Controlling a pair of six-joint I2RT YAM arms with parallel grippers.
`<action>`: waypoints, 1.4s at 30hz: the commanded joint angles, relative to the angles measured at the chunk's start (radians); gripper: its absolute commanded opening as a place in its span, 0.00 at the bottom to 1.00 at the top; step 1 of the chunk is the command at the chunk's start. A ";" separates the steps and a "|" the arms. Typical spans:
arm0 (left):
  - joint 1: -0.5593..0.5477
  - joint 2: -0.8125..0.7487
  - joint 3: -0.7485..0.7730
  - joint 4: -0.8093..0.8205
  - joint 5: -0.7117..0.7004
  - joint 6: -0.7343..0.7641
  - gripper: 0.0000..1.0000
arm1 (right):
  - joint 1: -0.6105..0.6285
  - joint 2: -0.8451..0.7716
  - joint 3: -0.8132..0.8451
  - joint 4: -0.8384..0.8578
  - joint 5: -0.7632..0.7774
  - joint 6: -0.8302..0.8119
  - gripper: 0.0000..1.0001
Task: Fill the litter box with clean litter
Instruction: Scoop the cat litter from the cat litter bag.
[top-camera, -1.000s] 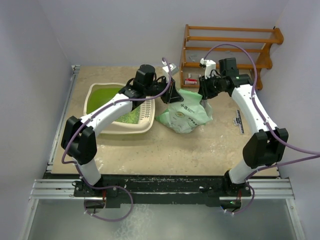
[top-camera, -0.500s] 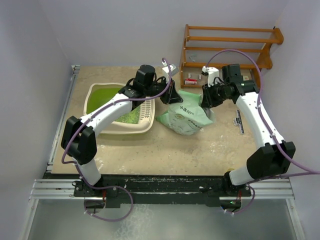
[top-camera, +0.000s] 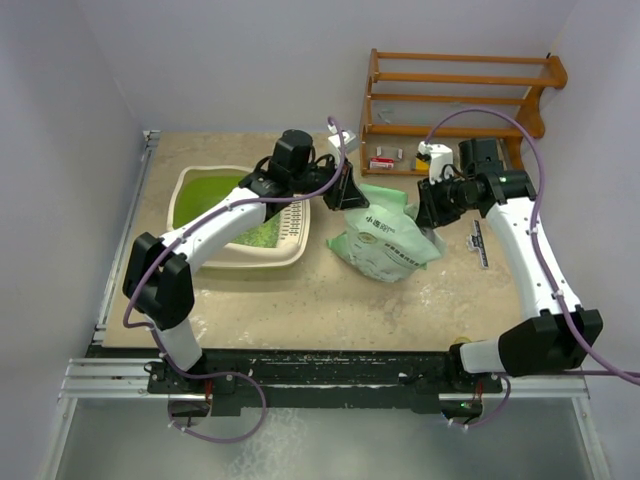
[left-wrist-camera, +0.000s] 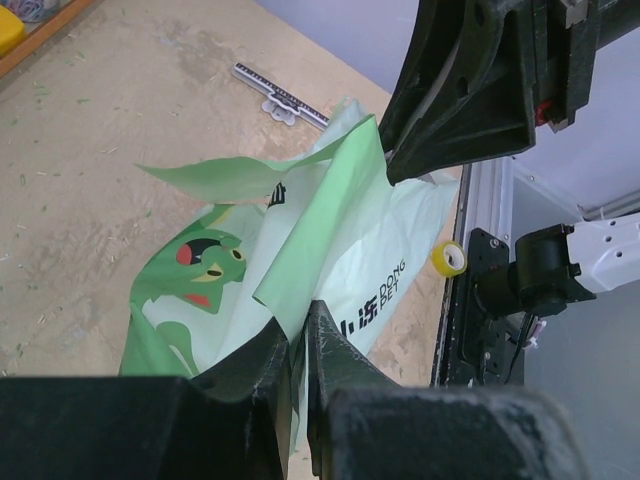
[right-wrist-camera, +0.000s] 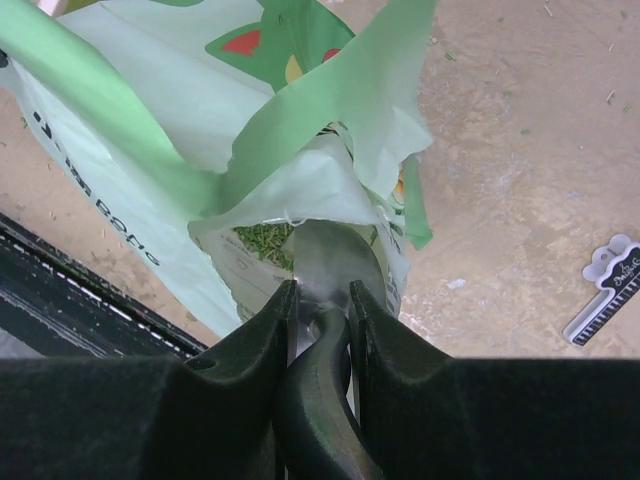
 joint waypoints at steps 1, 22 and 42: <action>-0.008 0.006 0.065 0.049 -0.010 0.014 0.05 | -0.006 0.009 0.022 -0.109 0.029 0.009 0.00; -0.020 0.060 0.157 -0.126 0.064 0.088 0.03 | -0.054 0.041 0.119 -0.207 0.054 -0.017 0.06; -0.024 0.059 0.181 -0.046 0.052 0.044 0.03 | -0.089 -0.090 -0.007 -0.296 0.063 -0.069 0.25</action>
